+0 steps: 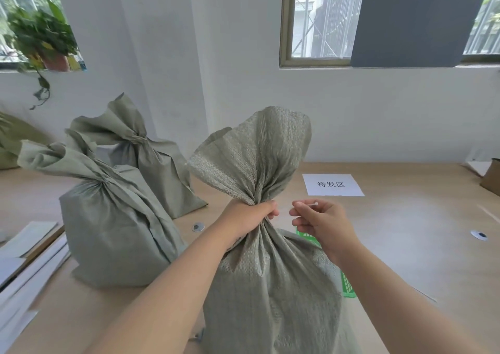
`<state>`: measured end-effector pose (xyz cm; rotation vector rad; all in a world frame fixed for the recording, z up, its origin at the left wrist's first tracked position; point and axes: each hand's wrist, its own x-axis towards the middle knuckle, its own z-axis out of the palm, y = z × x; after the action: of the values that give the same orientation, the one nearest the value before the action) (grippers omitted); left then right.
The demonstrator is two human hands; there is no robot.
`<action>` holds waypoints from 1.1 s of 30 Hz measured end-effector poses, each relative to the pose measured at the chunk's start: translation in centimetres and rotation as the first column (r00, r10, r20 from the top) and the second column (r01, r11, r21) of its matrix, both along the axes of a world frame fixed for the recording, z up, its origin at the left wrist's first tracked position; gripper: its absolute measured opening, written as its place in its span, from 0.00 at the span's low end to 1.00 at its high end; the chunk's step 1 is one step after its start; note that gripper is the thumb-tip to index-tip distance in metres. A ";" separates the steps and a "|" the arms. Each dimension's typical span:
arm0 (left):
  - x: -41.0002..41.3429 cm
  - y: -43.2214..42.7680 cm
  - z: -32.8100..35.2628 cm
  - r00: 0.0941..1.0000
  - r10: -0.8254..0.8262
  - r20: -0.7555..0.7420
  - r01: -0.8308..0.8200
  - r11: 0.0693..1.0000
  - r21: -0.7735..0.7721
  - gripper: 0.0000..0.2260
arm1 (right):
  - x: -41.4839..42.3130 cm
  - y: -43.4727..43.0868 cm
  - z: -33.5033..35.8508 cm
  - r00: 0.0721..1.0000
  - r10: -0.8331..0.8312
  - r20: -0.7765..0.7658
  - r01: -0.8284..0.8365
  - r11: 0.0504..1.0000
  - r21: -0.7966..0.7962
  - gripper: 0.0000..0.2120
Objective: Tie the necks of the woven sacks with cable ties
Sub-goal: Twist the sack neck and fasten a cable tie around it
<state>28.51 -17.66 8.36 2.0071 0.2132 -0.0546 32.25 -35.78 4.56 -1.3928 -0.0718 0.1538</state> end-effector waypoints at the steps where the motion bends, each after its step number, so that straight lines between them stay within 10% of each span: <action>1: -0.1 0.0 0.2 1.000 -0.007 -0.009 0.007 1.000 0.027 0.11 | -0.1 0.1 0.0 1.000 0.013 0.001 -0.013 1.000 -0.003 0.03; 33: -2.1 0.6 2.4 0.993 -0.080 -0.085 0.105 0.933 0.344 0.23 | -2.2 2.6 1.0 0.993 0.042 0.112 -0.022 0.984 -0.180 0.07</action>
<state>26.40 -17.04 10.76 2.3720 0.1814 -0.1568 30.06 -33.18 5.60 -1.5793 -0.1802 0.1082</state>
